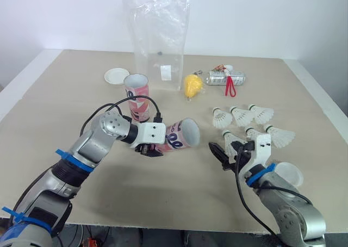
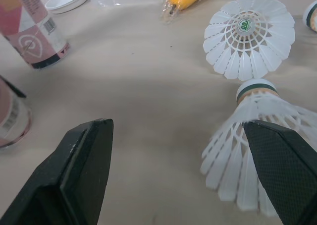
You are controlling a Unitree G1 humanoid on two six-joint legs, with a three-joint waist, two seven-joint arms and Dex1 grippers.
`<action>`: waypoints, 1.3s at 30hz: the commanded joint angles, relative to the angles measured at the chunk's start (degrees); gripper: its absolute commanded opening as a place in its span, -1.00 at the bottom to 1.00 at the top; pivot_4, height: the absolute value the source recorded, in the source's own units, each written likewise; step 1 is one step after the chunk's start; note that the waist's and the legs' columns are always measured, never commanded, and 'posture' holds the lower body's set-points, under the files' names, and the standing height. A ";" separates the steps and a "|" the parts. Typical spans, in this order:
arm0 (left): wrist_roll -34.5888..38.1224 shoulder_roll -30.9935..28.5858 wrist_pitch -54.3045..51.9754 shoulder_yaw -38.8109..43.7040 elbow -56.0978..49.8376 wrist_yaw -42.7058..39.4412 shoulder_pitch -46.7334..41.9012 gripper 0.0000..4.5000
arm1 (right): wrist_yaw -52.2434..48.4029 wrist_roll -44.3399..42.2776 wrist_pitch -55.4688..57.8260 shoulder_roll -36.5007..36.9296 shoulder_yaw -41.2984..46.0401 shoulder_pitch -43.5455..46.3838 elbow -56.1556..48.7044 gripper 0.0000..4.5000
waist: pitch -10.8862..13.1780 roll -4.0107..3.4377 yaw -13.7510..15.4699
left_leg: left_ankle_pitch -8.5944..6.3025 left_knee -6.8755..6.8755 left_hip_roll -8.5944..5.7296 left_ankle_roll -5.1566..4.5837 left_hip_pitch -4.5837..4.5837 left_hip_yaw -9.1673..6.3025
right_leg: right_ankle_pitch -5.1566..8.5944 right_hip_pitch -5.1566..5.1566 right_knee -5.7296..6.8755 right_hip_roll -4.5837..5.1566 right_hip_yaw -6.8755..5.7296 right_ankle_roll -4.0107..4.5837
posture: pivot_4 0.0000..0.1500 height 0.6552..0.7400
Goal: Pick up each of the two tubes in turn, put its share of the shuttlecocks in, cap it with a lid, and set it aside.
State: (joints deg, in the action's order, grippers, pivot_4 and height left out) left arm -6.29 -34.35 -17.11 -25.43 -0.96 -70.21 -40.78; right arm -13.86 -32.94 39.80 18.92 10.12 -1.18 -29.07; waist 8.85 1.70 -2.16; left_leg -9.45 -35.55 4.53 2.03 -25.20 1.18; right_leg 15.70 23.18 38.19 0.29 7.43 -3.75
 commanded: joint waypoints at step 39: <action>1.62 2.22 0.44 0.45 5.88 -0.81 -0.33 0.30 | -27.47 5.14 -16.45 28.10 4.68 3.65 -11.74 -0.98 | -0.06 -0.14 0.02 | 0.15 -0.16 -0.05 -0.29 0.11 -0.12 | -0.13 -0.17 0.03 -0.05 0.00 -0.07 | 1.00 1.00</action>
State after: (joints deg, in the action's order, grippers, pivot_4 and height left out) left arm -5.38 -32.67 -15.45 -23.89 3.91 -69.91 -40.91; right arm -36.59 -28.52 28.07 44.39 12.23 0.24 -39.92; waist 8.79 1.56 -2.14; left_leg -9.30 -35.75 4.48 1.74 -25.09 1.05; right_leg 15.57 23.01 38.23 0.25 7.42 -3.82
